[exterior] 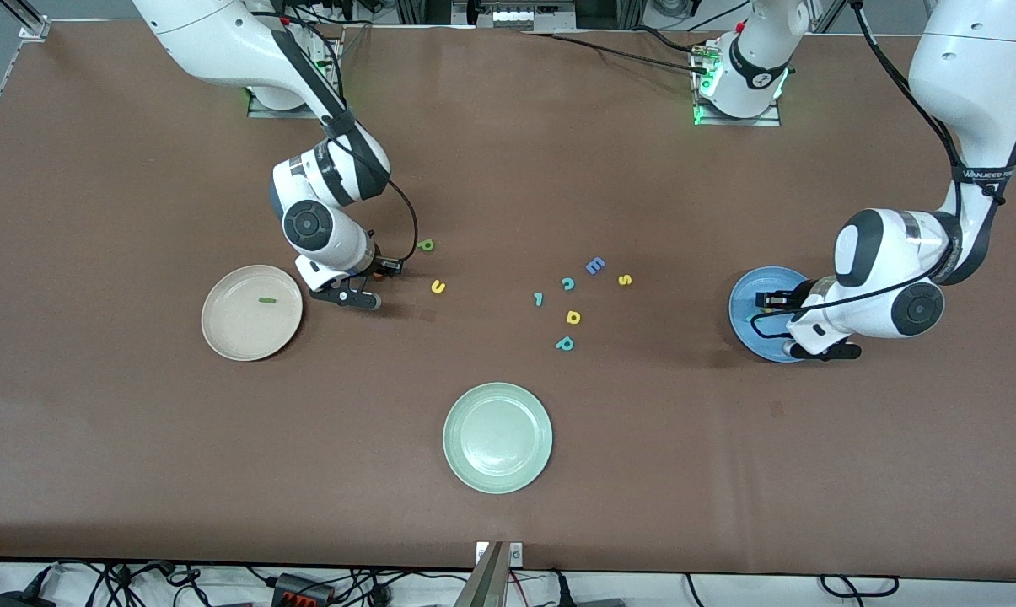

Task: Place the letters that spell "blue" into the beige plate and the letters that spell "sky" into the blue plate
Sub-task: 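Carry the o to the beige plate while the left gripper reaches the s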

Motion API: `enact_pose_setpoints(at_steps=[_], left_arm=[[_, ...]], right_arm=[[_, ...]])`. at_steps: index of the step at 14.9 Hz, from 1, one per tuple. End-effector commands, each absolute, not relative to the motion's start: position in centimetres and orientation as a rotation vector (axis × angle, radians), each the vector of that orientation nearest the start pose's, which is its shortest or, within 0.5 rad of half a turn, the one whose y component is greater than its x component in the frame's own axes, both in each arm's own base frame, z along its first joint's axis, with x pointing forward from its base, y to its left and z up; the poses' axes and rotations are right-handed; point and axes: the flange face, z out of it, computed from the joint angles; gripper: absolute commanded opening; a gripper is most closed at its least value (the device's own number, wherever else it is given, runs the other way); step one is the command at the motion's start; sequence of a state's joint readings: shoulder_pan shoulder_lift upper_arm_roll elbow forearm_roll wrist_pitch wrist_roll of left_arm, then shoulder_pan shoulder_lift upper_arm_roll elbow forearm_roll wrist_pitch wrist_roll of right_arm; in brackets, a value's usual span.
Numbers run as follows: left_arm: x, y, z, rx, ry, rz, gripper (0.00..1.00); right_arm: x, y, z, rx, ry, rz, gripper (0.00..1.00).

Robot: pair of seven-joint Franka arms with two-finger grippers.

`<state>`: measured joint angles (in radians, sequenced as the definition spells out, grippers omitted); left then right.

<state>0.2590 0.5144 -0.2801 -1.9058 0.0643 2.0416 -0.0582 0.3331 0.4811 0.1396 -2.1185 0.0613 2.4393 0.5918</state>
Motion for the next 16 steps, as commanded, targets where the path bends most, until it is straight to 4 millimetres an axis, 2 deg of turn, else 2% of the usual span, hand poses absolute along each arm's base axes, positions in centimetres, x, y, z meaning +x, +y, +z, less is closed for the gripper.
enact_pose_setpoints(at_steps=[1,4,6,7,8,10,12,14,15,16], left_arm=[[58.8,-4.7,24.3,-3.152,0.099,0.546,1.00],[57.5,-12.9,27.6,-3.165,0.340,0.496,1.00],[56.2,-16.9,28.3,-3.147,0.507,0.485,1.00],[54.9,-19.1,28.6,-3.100,0.614,0.452,1.00],[54.1,-20.6,28.5,-3.036,0.725,0.398,1.00],[53.5,-22.1,27.0,-2.979,0.896,0.323,1.00],[52.9,-24.2,25.6,-2.965,1.061,0.273,1.00],[52.9,-25.2,23.9,-2.913,1.352,0.205,1.00],[53.0,-25.2,22.9,-2.884,1.477,0.180,1.00],[52.2,-25.5,22.1,-2.856,1.551,0.175,1.00]], right_arm=[[49.2,25.4,16.8,-3.109,0.298,0.300,0.21],[49.7,25.1,17.4,-3.103,0.304,0.283,0.10],[51.0,24.4,19.2,-3.090,0.312,0.228,0.09],[51.8,23.3,20.4,-3.080,0.333,0.200,0.09],[52.8,21.5,21.5,-3.071,0.362,0.173,0.09],[54.8,17.0,22.7,-3.065,0.359,0.169,0.09],[56.8,11.2,23.3,-3.069,0.343,0.170,0.09],[57.7,6.5,23.8,-3.076,0.268,0.199,0.09],[57.8,4.7,23.7,-3.078,0.235,0.219,0.09],[57.9,3.4,23.5,-3.080,0.211,0.224,0.09]])
